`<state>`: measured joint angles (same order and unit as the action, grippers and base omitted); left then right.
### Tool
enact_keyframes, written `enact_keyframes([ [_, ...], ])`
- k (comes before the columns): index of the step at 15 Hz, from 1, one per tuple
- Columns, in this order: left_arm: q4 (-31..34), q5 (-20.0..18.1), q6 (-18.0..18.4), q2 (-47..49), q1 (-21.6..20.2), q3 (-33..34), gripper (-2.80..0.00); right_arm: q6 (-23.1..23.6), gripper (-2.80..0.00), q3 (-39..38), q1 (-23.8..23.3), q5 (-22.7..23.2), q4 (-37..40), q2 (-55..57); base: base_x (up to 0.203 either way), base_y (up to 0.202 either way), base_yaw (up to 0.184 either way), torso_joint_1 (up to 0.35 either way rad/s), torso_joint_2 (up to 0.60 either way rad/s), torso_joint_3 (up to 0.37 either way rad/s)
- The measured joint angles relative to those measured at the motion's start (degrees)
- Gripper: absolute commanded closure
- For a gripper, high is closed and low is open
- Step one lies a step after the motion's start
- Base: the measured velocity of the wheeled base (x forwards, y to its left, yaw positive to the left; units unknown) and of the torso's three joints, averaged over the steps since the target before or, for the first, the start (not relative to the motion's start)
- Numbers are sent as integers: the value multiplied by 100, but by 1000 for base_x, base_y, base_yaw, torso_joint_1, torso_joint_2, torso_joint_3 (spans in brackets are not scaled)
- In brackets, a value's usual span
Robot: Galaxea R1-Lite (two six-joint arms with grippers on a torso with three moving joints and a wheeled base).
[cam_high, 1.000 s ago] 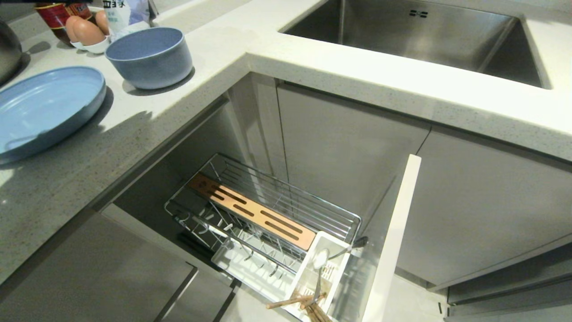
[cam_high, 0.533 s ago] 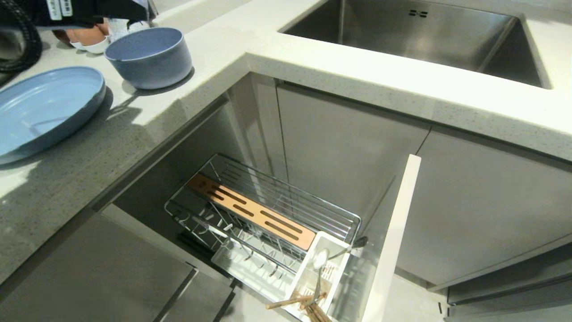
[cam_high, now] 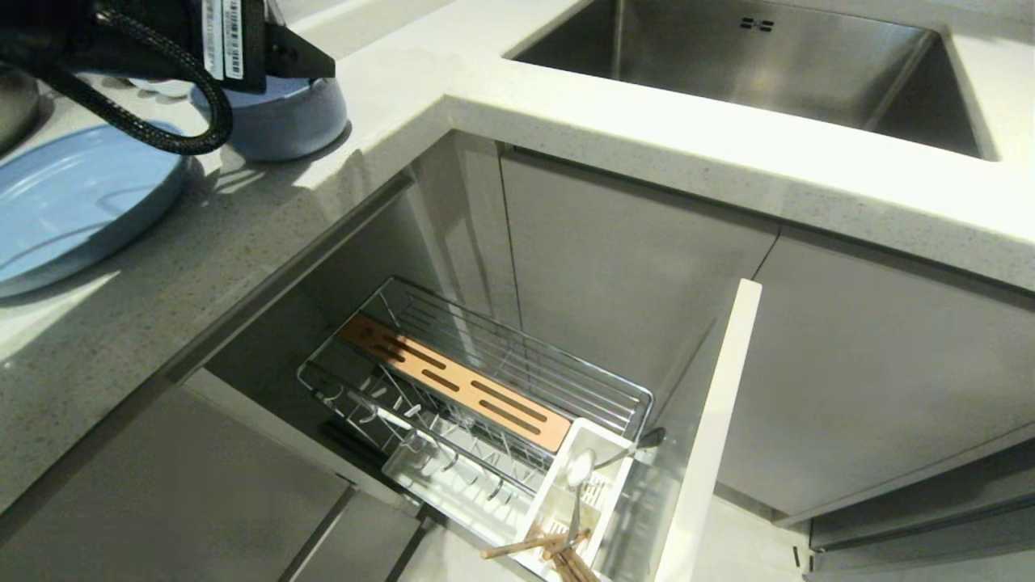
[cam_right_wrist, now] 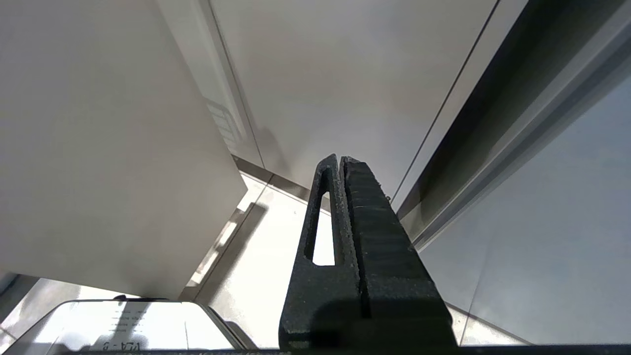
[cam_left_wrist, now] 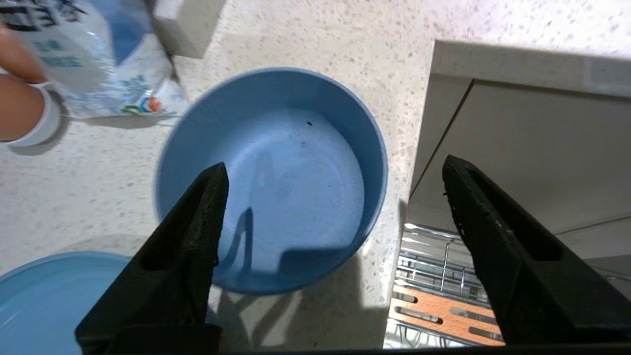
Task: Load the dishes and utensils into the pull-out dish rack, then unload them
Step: Pick up the bowl and place it in the cupboard
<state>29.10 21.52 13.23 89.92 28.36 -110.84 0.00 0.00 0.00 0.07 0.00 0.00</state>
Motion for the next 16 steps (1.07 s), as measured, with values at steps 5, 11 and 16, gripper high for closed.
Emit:
enact_keyframes([
  [5,-27,-55,5,296,-150,-57,-280,0,0,0,0,-2,0,0,0,0,0,0,0,0],
  [11,-345,-57,25,443,-207,-71,0,0,0,0,0,-2,0,0,0,0,0,0,0,0],
  [16,-344,-55,19,451,-209,-69,0,0,0,0,0,-2,0,0,0,0,0,0,0,0],
])
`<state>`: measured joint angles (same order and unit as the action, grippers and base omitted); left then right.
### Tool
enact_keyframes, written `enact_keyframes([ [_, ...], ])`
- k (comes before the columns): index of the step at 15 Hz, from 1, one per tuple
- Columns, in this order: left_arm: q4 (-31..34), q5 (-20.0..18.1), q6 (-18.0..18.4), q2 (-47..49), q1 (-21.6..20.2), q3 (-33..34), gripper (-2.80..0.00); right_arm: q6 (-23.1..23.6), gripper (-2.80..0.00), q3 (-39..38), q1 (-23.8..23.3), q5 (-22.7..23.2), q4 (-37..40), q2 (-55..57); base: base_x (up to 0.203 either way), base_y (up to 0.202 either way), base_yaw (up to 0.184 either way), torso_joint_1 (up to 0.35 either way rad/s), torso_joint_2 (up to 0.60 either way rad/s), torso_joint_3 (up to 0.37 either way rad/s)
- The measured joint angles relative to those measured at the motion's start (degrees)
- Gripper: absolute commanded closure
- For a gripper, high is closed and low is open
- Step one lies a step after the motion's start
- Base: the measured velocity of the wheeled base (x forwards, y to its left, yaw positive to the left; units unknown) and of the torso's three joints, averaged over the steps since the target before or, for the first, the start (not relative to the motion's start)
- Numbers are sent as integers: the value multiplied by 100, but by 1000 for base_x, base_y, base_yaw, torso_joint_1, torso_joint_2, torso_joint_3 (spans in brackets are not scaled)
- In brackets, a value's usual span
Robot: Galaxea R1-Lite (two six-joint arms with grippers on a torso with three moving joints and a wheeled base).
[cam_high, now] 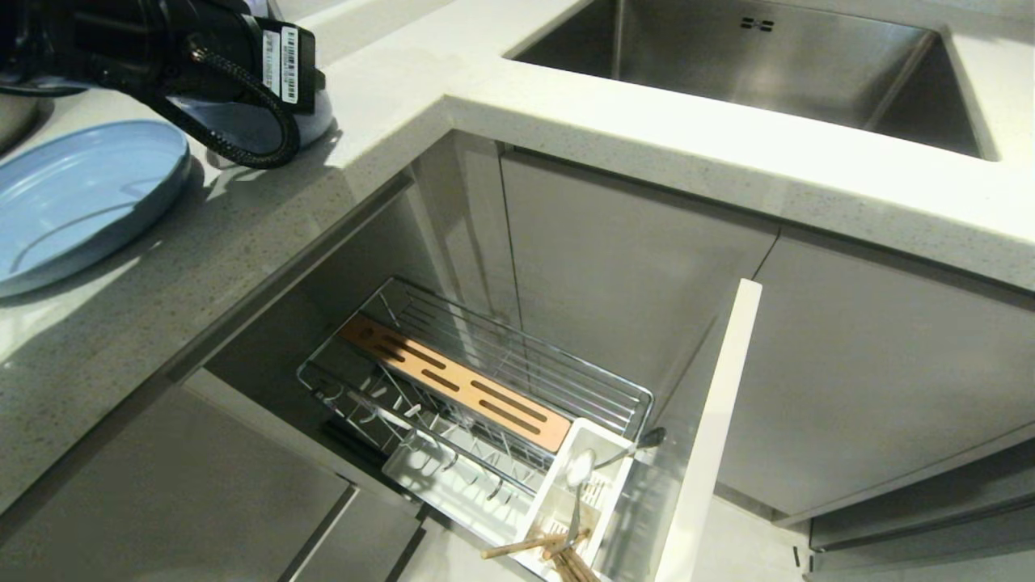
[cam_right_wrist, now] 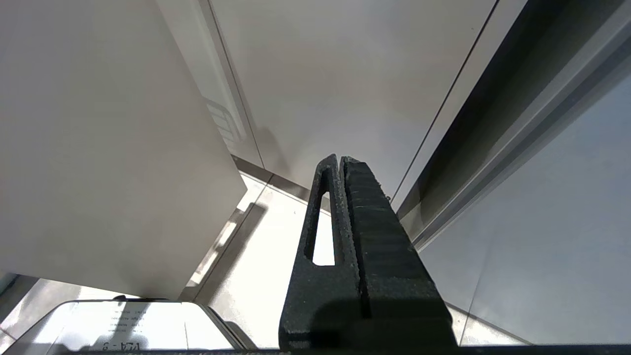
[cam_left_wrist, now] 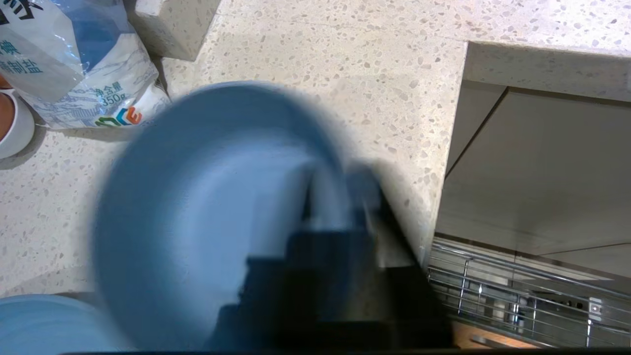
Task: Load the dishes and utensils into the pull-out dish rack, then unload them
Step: Pick up the bowl and place it in the cupboard
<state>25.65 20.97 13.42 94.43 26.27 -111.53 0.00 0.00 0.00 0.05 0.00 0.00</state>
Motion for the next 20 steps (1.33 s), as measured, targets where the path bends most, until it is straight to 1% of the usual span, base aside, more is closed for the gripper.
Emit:
enact_keyframes([
  [3,12,-9,-30,-22,1,7,0,0,0,0,0,0,0,0,0,0,0,0,0,0],
  [6,23,-11,27,-130,35,10,0,0,0,0,0,0,0,0,0,0,0,0,0,0],
  [7,19,-8,143,-206,65,12,0,0,0,0,0,-2,0,0,0,0,0,0,0,0],
  [8,-12,-2,335,-306,105,12,0,0,0,0,0,0,0,0,0,0,0,0,0,0],
  [11,-336,-2,828,-604,311,14,0,0,0,0,0,0,0,0,0,0,0,0,0,0],
  [12,-441,2,860,-691,479,17,0,0,0,0,0,0,0,0,0,0,0,0,0,0],
  [13,-569,4,805,-755,689,18,0,0,0,0,0,-2,0,0,0,0,0,0,0,0],
  [15,-957,34,496,-869,1153,32,0,0,0,0,0,0,0,0,0,0,0,0,0,0],
  [16,-1100,43,277,-911,1369,47,0,0,0,0,0,0,0,0,0,0,0,0,0,0],
  [17,-1231,87,-21,-955,1597,64,0,0,0,0,-2,0,0,0,0,0,0,0,0,0],
  [19,-1330,304,-798,-1044,2022,167,0,0,0,0,0,2,0,0,0,0,0,0,0,0],
  [20,-1343,468,-1293,-1110,2223,304,0,0,0,0,0,0,0,0,0,0,0,0,0,0],
])
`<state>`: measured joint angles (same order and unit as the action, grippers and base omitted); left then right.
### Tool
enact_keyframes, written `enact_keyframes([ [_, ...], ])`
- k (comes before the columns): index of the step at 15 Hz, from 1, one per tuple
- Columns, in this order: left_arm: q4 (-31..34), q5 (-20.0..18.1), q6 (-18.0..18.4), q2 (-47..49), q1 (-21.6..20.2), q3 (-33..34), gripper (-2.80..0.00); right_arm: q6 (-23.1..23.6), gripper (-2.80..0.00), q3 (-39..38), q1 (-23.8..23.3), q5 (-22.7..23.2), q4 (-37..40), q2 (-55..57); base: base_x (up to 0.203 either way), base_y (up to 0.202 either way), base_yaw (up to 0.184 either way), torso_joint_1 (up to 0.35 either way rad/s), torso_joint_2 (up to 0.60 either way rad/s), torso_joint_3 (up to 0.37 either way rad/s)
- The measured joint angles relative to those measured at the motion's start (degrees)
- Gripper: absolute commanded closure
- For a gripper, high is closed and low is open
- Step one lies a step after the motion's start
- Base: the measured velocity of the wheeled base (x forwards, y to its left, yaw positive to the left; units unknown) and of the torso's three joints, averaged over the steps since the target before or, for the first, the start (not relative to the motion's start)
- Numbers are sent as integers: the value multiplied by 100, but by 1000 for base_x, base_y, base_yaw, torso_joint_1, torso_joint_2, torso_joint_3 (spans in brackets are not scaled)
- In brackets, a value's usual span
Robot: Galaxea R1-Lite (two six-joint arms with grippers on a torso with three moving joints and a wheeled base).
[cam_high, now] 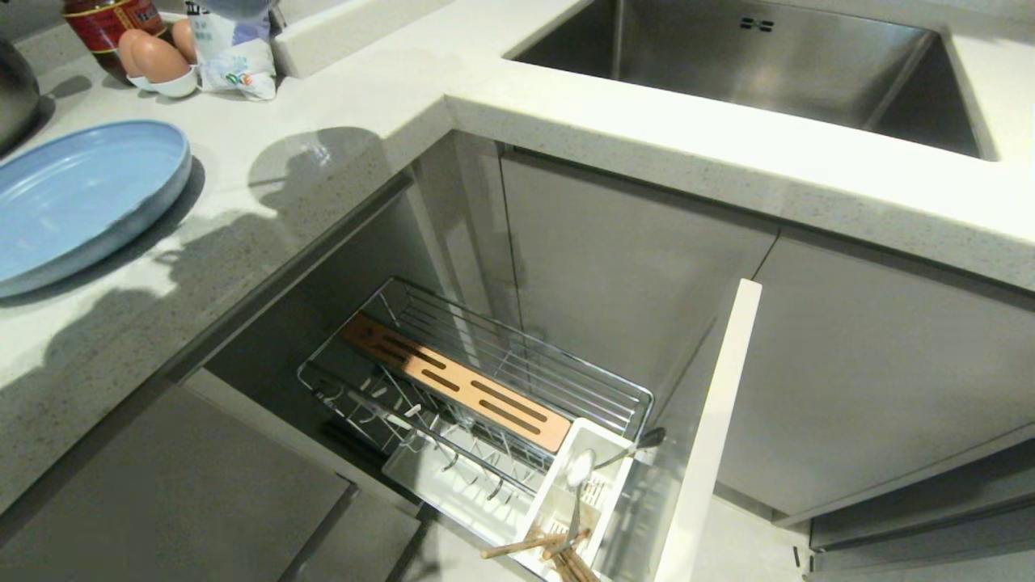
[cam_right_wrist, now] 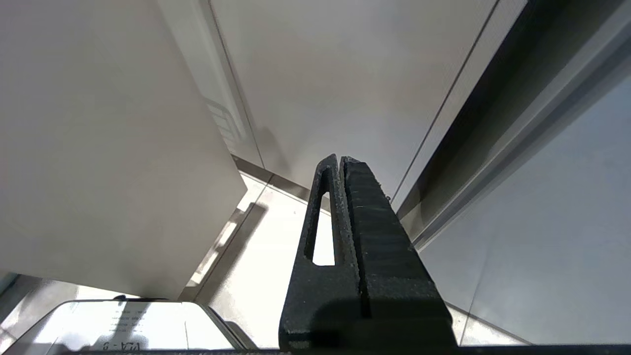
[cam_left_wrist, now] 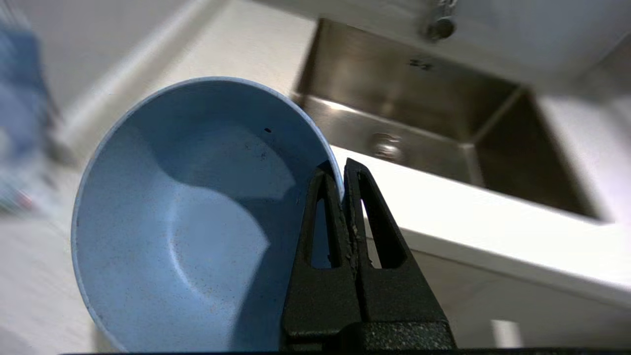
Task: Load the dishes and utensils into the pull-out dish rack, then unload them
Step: Pick up the bowl and place it in the cupboard
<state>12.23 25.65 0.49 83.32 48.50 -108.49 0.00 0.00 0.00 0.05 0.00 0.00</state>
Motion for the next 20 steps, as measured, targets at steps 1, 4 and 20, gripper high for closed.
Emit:
enact_keyframes([
  [1,-7,120,-481,-75,137,159,0,0,0,0,0,0,0,0,0,0,0,0,0,0],
  [4,-18,211,-1934,-328,423,625,0,0,0,0,0,-108,0,0,0,0,0,0,0,0],
  [20,-1362,2204,-6790,280,877,3426,0,0,0,0,-2,-2,0,0,0,0,0,0,0,0],
])
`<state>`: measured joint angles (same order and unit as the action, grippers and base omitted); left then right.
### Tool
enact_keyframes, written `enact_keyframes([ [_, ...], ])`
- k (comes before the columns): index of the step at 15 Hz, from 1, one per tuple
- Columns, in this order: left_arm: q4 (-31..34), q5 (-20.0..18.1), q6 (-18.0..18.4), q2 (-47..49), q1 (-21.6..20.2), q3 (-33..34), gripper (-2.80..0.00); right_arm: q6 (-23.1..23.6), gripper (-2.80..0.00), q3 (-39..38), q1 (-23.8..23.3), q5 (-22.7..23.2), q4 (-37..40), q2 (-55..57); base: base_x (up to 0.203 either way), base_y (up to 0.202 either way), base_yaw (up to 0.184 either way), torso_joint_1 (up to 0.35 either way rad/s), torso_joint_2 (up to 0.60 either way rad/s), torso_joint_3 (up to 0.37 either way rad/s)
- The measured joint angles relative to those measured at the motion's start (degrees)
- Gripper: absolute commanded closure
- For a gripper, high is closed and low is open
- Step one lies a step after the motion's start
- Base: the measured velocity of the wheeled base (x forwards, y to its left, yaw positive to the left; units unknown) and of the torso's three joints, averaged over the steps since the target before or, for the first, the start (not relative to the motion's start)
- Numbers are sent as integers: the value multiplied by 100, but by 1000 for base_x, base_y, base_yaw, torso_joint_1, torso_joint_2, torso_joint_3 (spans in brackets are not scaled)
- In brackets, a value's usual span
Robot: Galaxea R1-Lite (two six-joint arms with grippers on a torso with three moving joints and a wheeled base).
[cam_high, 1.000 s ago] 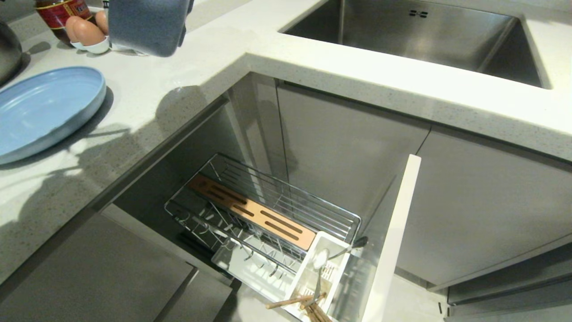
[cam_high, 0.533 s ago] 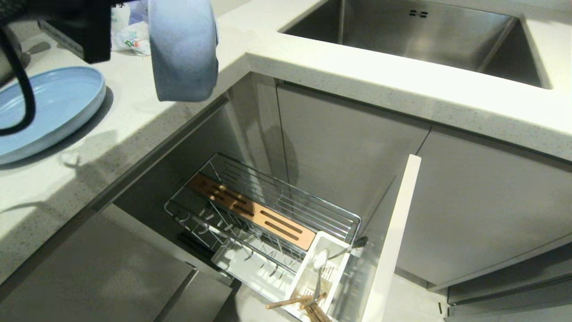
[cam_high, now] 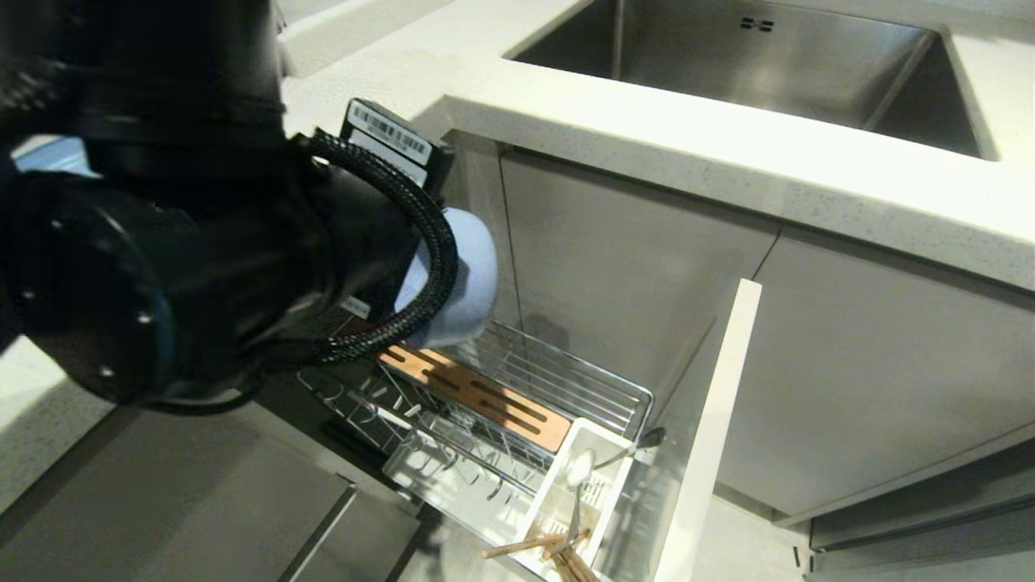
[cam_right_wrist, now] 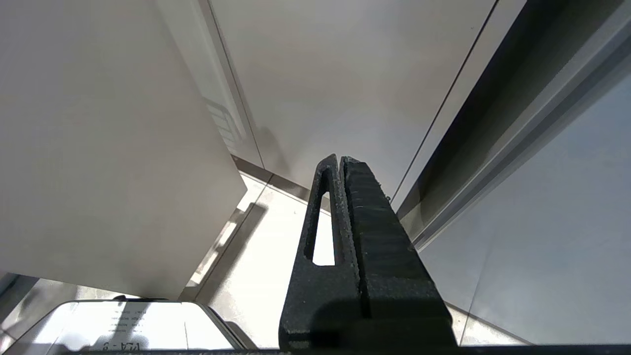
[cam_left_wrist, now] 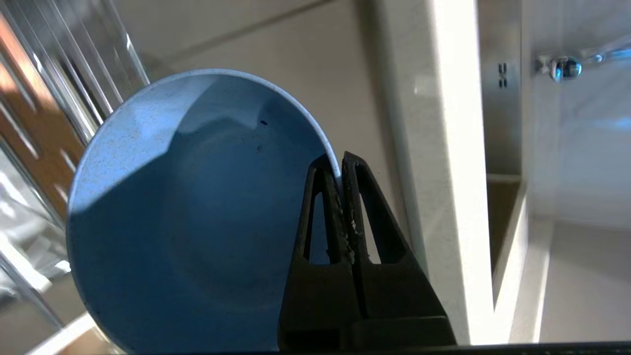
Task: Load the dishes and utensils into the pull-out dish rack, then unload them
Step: Pick up the bowl and place it in the cupboard
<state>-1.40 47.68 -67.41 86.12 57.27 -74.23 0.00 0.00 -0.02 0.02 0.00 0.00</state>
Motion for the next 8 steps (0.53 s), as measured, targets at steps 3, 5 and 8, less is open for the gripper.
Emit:
enact_keyframes([
  [3,-1046,2,-138,305,-17,563,0,0,0,0,2,2,0,0,0,0,0,0,0,0],
  [5,-1814,0,-151,542,-49,935,0,0,0,0,2,2,0,0,0,0,0,0,0,0],
  [8,-2810,-9,-152,899,-87,1449,0,0,0,0,2,0,0,0,0,0,0,0,0,0],
])
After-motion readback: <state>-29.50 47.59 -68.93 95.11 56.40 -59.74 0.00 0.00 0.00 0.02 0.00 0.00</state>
